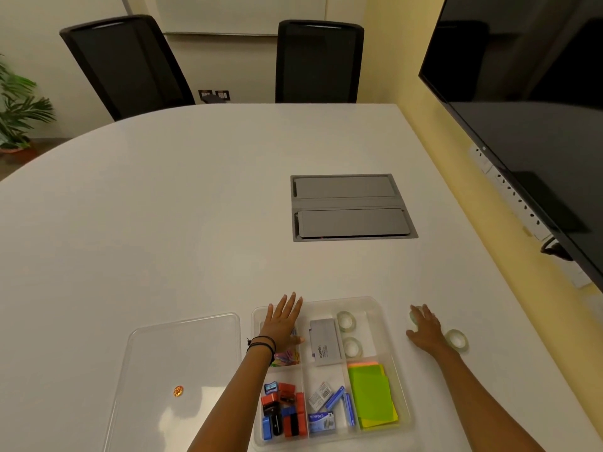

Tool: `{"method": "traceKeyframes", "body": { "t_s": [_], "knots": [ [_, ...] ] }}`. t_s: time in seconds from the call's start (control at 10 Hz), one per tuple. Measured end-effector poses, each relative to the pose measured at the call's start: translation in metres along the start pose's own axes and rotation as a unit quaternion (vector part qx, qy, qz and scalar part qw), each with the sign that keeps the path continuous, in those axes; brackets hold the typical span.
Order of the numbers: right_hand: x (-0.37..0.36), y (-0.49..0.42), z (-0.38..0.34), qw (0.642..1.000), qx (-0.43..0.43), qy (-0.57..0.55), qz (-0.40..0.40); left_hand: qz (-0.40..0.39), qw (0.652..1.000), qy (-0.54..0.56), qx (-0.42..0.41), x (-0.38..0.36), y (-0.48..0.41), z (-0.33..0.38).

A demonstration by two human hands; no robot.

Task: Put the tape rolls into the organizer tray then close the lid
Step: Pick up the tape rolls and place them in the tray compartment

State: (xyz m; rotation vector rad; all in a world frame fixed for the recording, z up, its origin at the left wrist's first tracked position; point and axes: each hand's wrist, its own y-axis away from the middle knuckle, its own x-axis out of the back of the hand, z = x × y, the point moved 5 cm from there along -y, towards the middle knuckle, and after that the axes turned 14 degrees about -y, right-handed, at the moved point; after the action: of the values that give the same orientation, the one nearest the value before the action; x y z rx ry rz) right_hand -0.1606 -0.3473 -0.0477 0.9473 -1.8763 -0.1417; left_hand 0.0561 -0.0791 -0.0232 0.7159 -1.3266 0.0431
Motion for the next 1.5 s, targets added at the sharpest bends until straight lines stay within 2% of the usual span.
{"method": "traceKeyframes", "body": {
  "t_s": [0.2,0.3,0.4,0.5,0.6,0.7,0.8,0.9,1.0,1.1,1.2,1.3,1.4,1.5],
  "knots": [
    [-0.002,0.016,0.004,0.995,0.044,-0.063,0.066,0.0,1.0,0.004,0.001,0.0,0.0,0.0],
    [-0.011,0.028,0.004,0.993,0.065,-0.044,0.089,-0.001,1.0,0.004,0.002,-0.001,-0.001,0.0],
    [-0.019,0.038,0.003,0.993,0.069,-0.019,0.098,-0.002,1.0,0.003,0.002,-0.001,0.0,0.0],
    [-0.022,0.041,-0.002,0.993,0.061,-0.062,0.076,-0.004,1.0,-0.002,0.002,0.001,0.001,0.0],
    [-0.015,0.041,-0.013,0.967,0.02,-0.25,0.046,-0.003,1.0,-0.006,0.003,0.001,0.001,0.001],
    [-0.003,0.05,-0.041,0.895,0.013,-0.445,0.011,-0.003,1.0,-0.006,0.004,0.001,0.001,0.0],
    [0.006,0.059,-0.07,0.857,0.045,-0.513,-0.016,-0.004,1.0,-0.002,0.004,0.001,0.001,0.001],
    [0.001,0.06,-0.091,0.869,0.07,-0.487,-0.048,-0.002,1.0,-0.001,0.004,0.001,0.001,0.001],
    [-0.012,0.057,-0.103,0.9,0.083,-0.422,-0.073,-0.001,1.0,-0.001,0.004,0.001,0.001,0.001],
    [-0.028,0.054,-0.108,0.937,0.111,-0.32,-0.083,-0.001,1.0,0.0,0.003,0.0,0.001,0.001],
    [-0.044,0.048,-0.105,0.973,0.163,-0.155,-0.052,0.0,1.0,0.002,0.003,0.0,0.001,0.0],
    [-0.059,0.046,-0.103,0.981,0.18,-0.051,-0.048,0.001,1.0,0.002,0.002,0.0,0.001,0.0],
    [-0.066,0.044,-0.104,0.982,0.183,-0.008,-0.044,0.001,1.0,0.0,0.002,0.0,0.0,0.0],
    [-0.069,0.042,-0.102,0.981,0.189,-0.011,-0.042,0.0,1.0,0.0,0.002,-0.001,0.0,0.0]
  ]
}}
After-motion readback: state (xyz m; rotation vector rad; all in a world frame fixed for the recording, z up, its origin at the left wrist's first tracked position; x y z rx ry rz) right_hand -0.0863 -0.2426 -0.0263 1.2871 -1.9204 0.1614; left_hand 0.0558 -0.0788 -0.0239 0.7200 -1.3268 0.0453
